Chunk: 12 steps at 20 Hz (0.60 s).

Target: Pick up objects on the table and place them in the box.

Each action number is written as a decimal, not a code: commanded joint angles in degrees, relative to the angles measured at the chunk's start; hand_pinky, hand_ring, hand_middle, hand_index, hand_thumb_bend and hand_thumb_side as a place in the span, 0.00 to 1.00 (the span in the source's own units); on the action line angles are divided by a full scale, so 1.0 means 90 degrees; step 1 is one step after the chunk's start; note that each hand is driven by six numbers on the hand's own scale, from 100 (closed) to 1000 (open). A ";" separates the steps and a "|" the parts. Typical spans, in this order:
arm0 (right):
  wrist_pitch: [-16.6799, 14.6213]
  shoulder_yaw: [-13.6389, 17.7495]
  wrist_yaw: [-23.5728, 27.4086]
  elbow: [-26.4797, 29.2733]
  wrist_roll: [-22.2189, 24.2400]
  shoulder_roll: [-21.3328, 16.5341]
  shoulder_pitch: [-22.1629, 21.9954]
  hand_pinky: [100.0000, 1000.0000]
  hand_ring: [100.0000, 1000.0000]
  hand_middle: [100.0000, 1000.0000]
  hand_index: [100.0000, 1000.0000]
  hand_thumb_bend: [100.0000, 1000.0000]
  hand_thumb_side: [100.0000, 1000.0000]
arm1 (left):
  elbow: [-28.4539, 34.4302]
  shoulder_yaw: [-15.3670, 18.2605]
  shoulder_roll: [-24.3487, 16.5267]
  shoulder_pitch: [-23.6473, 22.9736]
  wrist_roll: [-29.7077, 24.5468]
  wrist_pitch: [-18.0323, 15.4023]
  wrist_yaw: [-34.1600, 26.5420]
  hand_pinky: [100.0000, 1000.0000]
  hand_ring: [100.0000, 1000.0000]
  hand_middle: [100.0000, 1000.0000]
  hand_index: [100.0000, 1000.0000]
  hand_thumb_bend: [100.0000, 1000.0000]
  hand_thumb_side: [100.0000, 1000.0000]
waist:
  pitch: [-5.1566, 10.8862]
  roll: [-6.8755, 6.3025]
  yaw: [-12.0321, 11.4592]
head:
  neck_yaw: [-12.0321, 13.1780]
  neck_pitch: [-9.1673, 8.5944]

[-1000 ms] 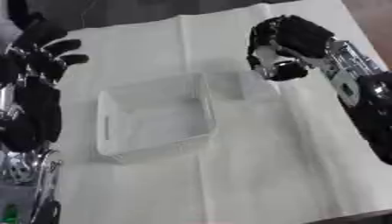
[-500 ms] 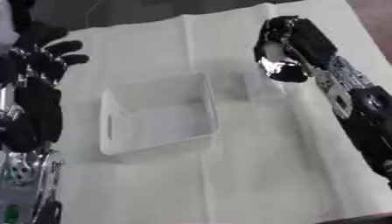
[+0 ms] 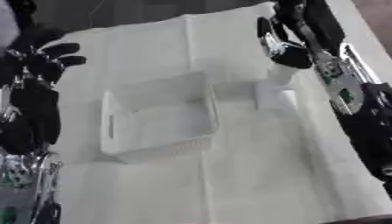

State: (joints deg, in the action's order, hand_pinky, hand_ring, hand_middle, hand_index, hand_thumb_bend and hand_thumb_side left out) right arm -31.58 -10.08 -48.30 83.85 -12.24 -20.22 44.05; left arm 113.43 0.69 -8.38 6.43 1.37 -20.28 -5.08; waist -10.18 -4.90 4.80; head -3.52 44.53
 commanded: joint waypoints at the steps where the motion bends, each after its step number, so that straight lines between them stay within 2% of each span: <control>1: 0.0080 0.0046 0.0422 0.0610 0.0326 -0.0095 0.0158 0.00 0.00 0.00 0.05 0.00 0.79 | 0.0083 0.0046 0.0002 0.0001 0.0012 0.0000 0.0016 0.61 0.68 0.70 0.84 0.00 1.00 | 0.0103 0.0028 -0.0007 | -0.0064 -0.0046; 4: 0.0141 0.0036 0.0609 0.0789 0.0483 -0.0140 0.0246 0.00 0.00 0.00 0.06 0.00 0.81 | 0.0079 0.0048 0.0002 0.0003 0.0007 0.0007 0.0020 0.60 0.68 0.70 0.84 0.00 1.00 | 0.0105 0.0047 0.0000 | -0.0076 -0.0046; 6: 0.0168 0.0064 0.0660 0.0854 0.0467 -0.0169 0.0277 0.00 0.00 0.00 0.09 0.00 0.87 | 0.0078 0.0051 0.0001 0.0004 0.0007 0.0009 0.0021 0.60 0.67 0.70 0.84 0.00 1.00 | 0.0103 0.0058 -0.0001 | -0.0073 -0.0046; 8: 0.0171 0.0118 0.0555 0.0939 0.0345 -0.0224 0.0265 0.00 0.00 0.02 0.25 0.00 0.99 | 0.0077 0.0054 0.0001 0.0005 0.0007 0.0012 0.0023 0.60 0.67 0.70 0.84 0.00 1.00 | 0.0095 0.0065 -0.0001 | -0.0064 -0.0046; 9: 0.0176 0.0125 0.0469 0.0956 0.0311 -0.0245 0.0250 0.00 0.00 0.21 0.44 0.00 1.00 | 0.0077 0.0054 0.0002 0.0005 0.0006 0.0013 0.0025 0.60 0.67 0.70 0.84 0.00 1.00 | 0.0091 0.0067 -0.0002 | -0.0063 -0.0046; 10: 0.0176 0.0090 0.0312 0.0920 0.0423 -0.0313 0.0206 0.00 0.20 0.31 0.56 0.00 1.00 | 0.0077 0.0053 -0.0001 0.0007 0.0004 0.0014 0.0027 0.60 0.67 0.70 0.84 0.00 1.00 | 0.0084 0.0071 0.0000 | -0.0062 -0.0046; 11: 0.0173 0.0069 0.0187 0.0894 0.0548 -0.0344 0.0178 0.00 0.32 0.42 0.68 0.01 1.00 | 0.0077 0.0052 -0.0001 0.0008 0.0002 0.0014 0.0028 0.60 0.67 0.70 0.84 0.00 1.00 | 0.0080 0.0072 0.0002 | -0.0061 -0.0046; 12: 0.0156 0.0003 0.0085 0.0805 0.0801 -0.0389 0.0118 0.14 0.41 0.51 0.76 0.08 1.00 | 0.0078 0.0053 -0.0003 0.0011 0.0001 0.0014 0.0029 0.60 0.66 0.70 0.84 0.00 1.00 | 0.0074 0.0073 0.0005 | -0.0062 -0.0046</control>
State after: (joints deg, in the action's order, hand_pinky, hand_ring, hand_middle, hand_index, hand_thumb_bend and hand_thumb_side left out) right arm -30.14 -10.10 -46.41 90.60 -6.19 -22.28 44.56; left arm 113.42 0.72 -7.99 6.26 1.36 -20.26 -5.07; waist -10.19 -4.46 4.83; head -3.61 44.53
